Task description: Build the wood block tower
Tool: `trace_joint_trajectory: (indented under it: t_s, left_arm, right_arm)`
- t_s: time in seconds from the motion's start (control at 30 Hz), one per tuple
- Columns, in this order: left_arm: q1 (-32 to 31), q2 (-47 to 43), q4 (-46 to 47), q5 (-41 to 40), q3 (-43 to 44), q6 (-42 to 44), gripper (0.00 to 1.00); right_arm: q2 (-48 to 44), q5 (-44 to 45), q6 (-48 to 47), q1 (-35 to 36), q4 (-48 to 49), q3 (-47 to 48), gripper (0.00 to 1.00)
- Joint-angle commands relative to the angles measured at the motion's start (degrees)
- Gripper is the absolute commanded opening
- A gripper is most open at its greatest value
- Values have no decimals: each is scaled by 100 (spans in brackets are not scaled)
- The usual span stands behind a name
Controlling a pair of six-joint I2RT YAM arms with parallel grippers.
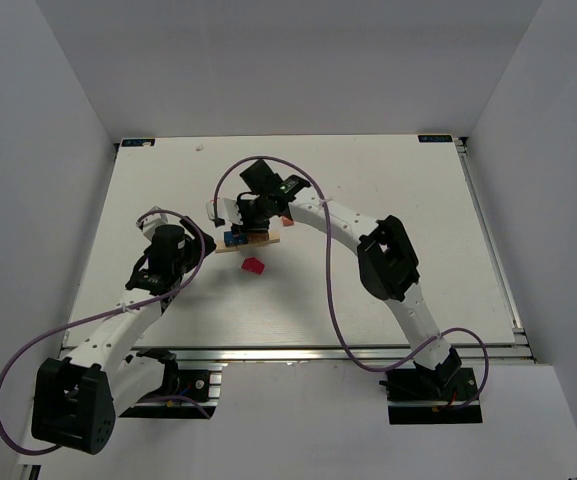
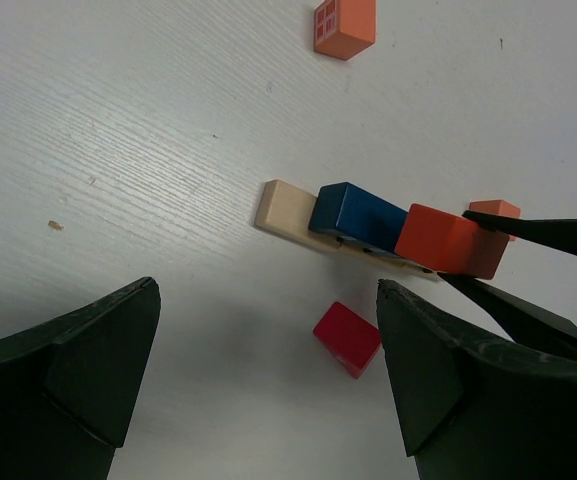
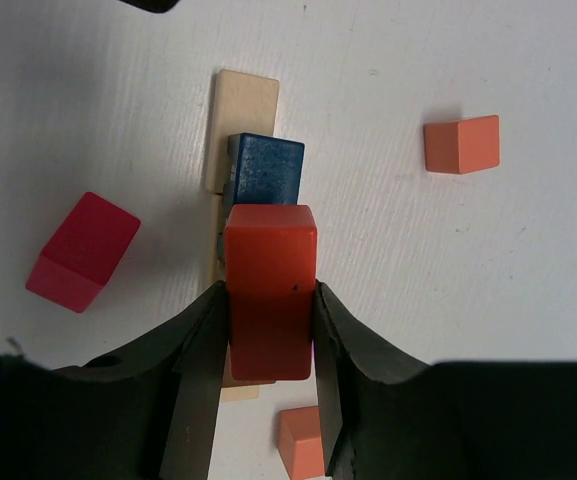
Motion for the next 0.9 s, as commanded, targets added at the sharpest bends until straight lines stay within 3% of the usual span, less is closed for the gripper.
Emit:
trace_joint_trajectory:
  t_s: [0.0, 0.87]
  left_arm:
    - [33, -76, 47, -92, -22, 37, 98]
    - [42, -146, 64, -154, -66, 81, 98]
  right_arm:
    - [110, 85, -30, 44, -56, 299, 31]
    - [321, 226, 137, 97, -222, 554, 38]
